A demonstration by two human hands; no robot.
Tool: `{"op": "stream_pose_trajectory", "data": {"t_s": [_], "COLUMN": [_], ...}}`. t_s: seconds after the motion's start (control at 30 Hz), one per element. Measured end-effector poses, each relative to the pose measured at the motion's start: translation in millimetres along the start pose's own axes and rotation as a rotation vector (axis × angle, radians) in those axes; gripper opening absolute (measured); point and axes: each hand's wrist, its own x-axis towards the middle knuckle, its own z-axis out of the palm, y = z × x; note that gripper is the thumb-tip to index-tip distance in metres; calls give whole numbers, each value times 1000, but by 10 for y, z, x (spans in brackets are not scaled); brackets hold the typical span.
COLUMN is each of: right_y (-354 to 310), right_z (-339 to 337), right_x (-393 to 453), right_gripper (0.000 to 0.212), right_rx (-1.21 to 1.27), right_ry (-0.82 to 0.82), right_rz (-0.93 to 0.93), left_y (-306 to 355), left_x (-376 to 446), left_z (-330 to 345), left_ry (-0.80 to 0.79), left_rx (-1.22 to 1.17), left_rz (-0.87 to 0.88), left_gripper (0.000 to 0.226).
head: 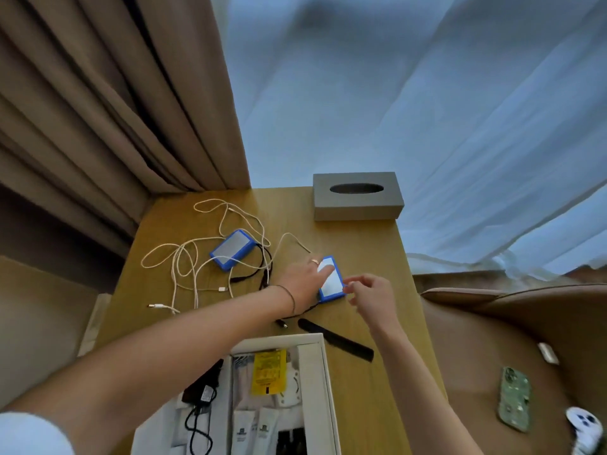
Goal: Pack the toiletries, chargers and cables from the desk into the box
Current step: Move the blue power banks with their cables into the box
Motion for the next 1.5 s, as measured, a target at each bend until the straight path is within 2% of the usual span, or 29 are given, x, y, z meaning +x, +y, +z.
{"op": "stream_pose_trajectory", "data": {"t_s": [0.13,0.23,0.33,0.5,0.6,0.7,0.77,1.07,1.2,1.3,1.4,1.43,1.5], "right_y": [164,305,426,536,573,576,537,74,-325,-618,-860,-938,-1065], "right_z": [-94,-116,-130,-108,-37,69,128,129,53,49,68,87,142], "right_x": [26,-8,-10,34,90,138,122,-162,-409,-688,-1009,-1114,-1320], "right_gripper": [20,17,18,19,20,41,46,20,36,42,32,29,28], "right_rx": [69,105,139,213,266,246,249,402,352,301,299,274,182], "right_ry": [3,-14,-13,-37,-76,-154,-197,-259,-367,-529,-697,-746,-814], "right_rz": [17,56,92,172,236,229,171,-178,-252,-300,-350,-364,-372], "left_y": [-52,-58,-53,-65,-104,-186,-258,-562,-599,-559,-461,-440,-447], "left_x": [414,582,696,816,818,689,553,-227,-631,-992,-1350,-1473,-1734], "left_z": [55,108,111,97,108,72,6,-455,-660,-698,-635,-610,-562], "left_ry": [-35,-100,-112,-97,-39,61,117,386,486,524,506,481,368], "left_rx": [355,495,489,462,386,191,72,-289,-568,-917,-1423,-1599,-1916], "left_rz": [246,400,463,567,566,467,384,-23,-209,-293,-292,-272,-193], "left_gripper": [75,86,85,61,58,67,70,64,68,63,48,49,65]}}
